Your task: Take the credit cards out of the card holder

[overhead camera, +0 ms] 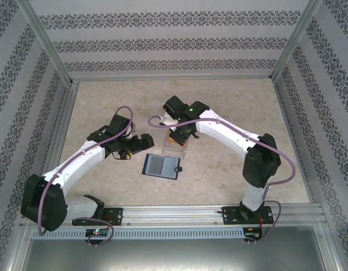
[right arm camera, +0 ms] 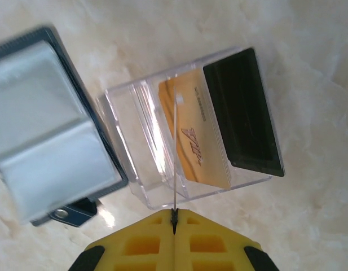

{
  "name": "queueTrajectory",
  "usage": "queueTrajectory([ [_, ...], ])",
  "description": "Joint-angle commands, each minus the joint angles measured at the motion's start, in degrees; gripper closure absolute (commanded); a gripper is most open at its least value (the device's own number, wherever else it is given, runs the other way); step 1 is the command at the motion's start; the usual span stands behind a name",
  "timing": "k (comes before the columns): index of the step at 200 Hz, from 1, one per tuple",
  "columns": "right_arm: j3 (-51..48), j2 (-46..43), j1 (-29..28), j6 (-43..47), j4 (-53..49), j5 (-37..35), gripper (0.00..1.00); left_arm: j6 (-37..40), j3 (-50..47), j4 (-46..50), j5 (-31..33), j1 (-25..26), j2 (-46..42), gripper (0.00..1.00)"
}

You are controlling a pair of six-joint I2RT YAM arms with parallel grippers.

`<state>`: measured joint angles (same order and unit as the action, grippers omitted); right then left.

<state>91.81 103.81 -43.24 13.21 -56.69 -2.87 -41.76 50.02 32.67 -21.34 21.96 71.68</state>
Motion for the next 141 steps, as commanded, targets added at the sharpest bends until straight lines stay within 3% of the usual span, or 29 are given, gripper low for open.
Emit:
queueTrajectory([
  [1,2.96,1.95,0.13,5.88,-3.08,-3.60,1.00,-0.61,-0.75,3.60,1.92,-1.10,-1.54,0.01],
  [141,3.20,9.95,-1.53,10.65,0.15,-7.24,1.00,-0.78,-1.66,3.20,1.05,-2.07,-1.41,0.00],
])
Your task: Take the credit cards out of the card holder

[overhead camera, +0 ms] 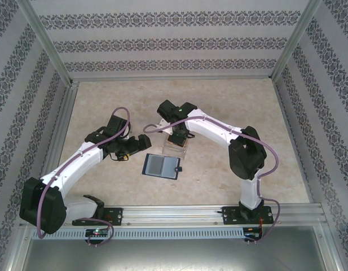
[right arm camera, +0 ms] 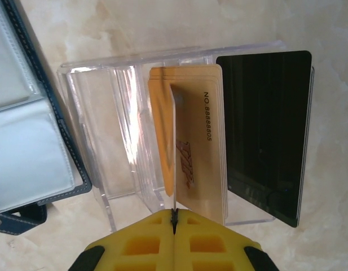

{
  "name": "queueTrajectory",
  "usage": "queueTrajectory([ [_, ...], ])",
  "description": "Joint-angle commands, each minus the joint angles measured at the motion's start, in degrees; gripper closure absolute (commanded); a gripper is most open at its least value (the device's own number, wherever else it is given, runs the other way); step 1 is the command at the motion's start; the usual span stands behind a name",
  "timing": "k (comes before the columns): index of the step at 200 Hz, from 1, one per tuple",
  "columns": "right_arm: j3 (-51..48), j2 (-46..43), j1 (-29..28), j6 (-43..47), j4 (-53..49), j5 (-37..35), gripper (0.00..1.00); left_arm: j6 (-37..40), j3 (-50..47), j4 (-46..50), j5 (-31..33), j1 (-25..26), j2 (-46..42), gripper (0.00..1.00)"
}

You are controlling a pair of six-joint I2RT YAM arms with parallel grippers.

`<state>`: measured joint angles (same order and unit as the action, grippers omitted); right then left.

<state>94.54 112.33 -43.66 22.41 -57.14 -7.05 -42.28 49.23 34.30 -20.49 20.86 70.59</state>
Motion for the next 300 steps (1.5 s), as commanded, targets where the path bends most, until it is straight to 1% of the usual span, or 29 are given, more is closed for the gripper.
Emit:
queueTrajectory([
  [1,0.47,1.46,-1.14,1.47,0.62,-3.19,1.00,-0.26,-0.88,1.56,0.19,-0.90,-0.29,0.00],
  [78,-1.68,2.65,-1.74,2.69,2.46,-6.55,1.00,-0.26,-1.11,0.68,-0.87,-1.12,0.50,0.00],
  [133,-1.65,3.77,-1.69,1.54,2.83,-6.05,1.00,-0.25,-1.15,0.56,-1.26,-1.14,0.91,0.01],
  [152,-1.47,3.83,-1.69,1.31,2.87,-5.96,0.89,-0.32,-1.38,0.50,-1.22,-1.16,0.66,0.00],
  [183,-1.31,3.91,-1.60,0.72,3.24,-8.23,0.83,-0.34,-1.48,0.32,-1.31,-1.21,0.64,0.00],
  [240,-1.64,2.30,-0.81,-0.56,4.47,-12.31,0.83,-0.34,-1.73,-0.20,-1.77,-1.26,0.72,0.00],
  [248,-1.77,1.74,-0.68,-1.05,4.56,-12.35,0.81,-0.34,-1.85,-0.35,-1.75,-1.19,0.78,0.01],
  [259,-2.27,0.59,-0.40,-2.15,5.14,-12.76,0.77,-0.43,-1.95,-0.54,-1.83,-1.23,0.93,0.01],
  [284,-3.70,-3.37,1.01,-6.12,6.25,-11.91,0.76,-0.35,-2.22,-0.99,-2.34,-1.23,1.39,0.00],
  [300,-5.06,-6.86,1.95,-9.57,6.84,-9.76,0.76,-0.17,-2.25,-1.47,-2.96,-1.25,1.96,0.00],
])
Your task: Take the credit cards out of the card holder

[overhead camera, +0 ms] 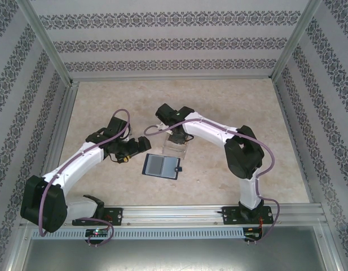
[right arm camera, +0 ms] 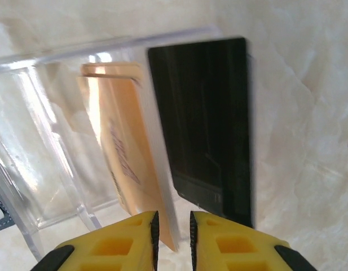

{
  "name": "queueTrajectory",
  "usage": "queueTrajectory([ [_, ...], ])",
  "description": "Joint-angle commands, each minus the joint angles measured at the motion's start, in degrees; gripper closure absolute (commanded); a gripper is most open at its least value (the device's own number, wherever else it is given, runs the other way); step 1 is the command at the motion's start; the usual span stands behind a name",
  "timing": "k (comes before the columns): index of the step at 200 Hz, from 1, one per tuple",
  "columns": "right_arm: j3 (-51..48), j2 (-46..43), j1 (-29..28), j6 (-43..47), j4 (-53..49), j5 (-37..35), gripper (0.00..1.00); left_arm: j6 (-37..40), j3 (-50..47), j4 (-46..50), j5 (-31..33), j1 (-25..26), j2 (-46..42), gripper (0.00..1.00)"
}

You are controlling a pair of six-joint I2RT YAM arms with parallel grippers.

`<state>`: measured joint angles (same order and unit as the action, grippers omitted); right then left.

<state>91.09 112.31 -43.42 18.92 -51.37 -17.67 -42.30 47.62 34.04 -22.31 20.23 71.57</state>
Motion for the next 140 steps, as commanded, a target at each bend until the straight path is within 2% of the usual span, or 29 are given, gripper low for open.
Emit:
queueTrajectory([
  [1,-1.70,-7.06,1.78,-6.34,1.13,1.14,0.75,-0.10,-0.66,-1.23,-1.20,-0.62,1.00,0.00],
  [24,-5.72,-13.00,2.10,-12.97,2.61,7.03,0.76,0.29,-1.13,-3.58,-3.98,-0.62,2.18,0.01],
  [71,-22.79,-25.13,1.52,-36.21,14.63,20.99,0.77,0.91,-2.49,-9.01,-9.85,-0.21,6.26,0.15],
  [96,-32.10,-28.07,-1.05,-47.33,22.79,24.57,0.76,0.95,-3.14,-11.19,-12.08,0.44,8.48,0.24],
  [140,-40.66,-26.03,-6.77,-58.98,33.18,24.85,0.71,1.59,-3.56,-13.01,-13.25,2.30,12.19,0.28],
])
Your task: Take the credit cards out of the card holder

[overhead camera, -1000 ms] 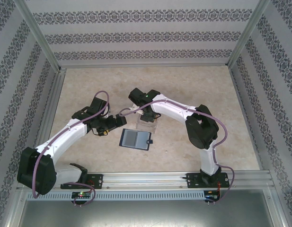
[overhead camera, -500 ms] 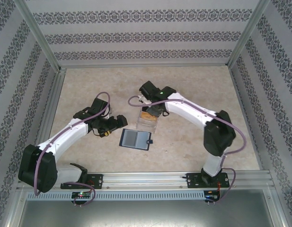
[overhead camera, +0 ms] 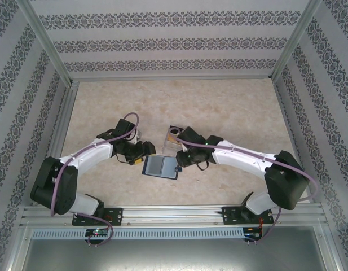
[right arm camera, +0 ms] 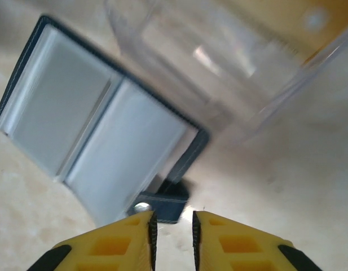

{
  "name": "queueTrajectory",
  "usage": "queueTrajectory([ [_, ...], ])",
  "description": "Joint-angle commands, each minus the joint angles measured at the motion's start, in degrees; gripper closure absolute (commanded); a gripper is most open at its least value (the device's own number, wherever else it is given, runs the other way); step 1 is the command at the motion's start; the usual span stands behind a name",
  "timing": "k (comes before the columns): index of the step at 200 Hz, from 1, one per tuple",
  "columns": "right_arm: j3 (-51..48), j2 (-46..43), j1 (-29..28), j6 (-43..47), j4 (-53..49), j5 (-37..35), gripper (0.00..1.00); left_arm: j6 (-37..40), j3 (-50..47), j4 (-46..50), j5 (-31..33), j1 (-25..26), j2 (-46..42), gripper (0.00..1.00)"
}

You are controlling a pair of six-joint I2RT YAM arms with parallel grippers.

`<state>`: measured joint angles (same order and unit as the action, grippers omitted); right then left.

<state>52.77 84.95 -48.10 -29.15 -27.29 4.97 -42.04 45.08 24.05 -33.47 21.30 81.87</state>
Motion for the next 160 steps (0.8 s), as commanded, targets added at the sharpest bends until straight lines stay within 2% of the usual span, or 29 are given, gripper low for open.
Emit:
queueTrajectory([
  [1,-2.38,1.44,-2.18,-11.10,9.18,2.13,0.70,1.34,-0.99,-3.04,-2.10,1.30,1.94,0.28],
  [8,-2.71,2.30,-2.58,-12.16,9.42,1.61,0.65,1.43,-1.05,-3.13,-2.12,1.53,2.43,0.29],
  [28,-3.34,4.19,-2.90,-14.37,10.25,1.18,0.65,1.62,-1.28,-3.64,-2.30,2.21,3.38,0.30],
  [110,-2.95,9.98,-3.91,-14.75,8.56,-0.16,0.76,1.52,-2.16,-5.76,-2.56,4.37,6.42,0.30],
  [160,-2.50,11.98,-4.54,-14.91,9.08,0.29,0.76,1.83,-2.04,-6.56,-3.52,5.05,8.08,0.31],
])
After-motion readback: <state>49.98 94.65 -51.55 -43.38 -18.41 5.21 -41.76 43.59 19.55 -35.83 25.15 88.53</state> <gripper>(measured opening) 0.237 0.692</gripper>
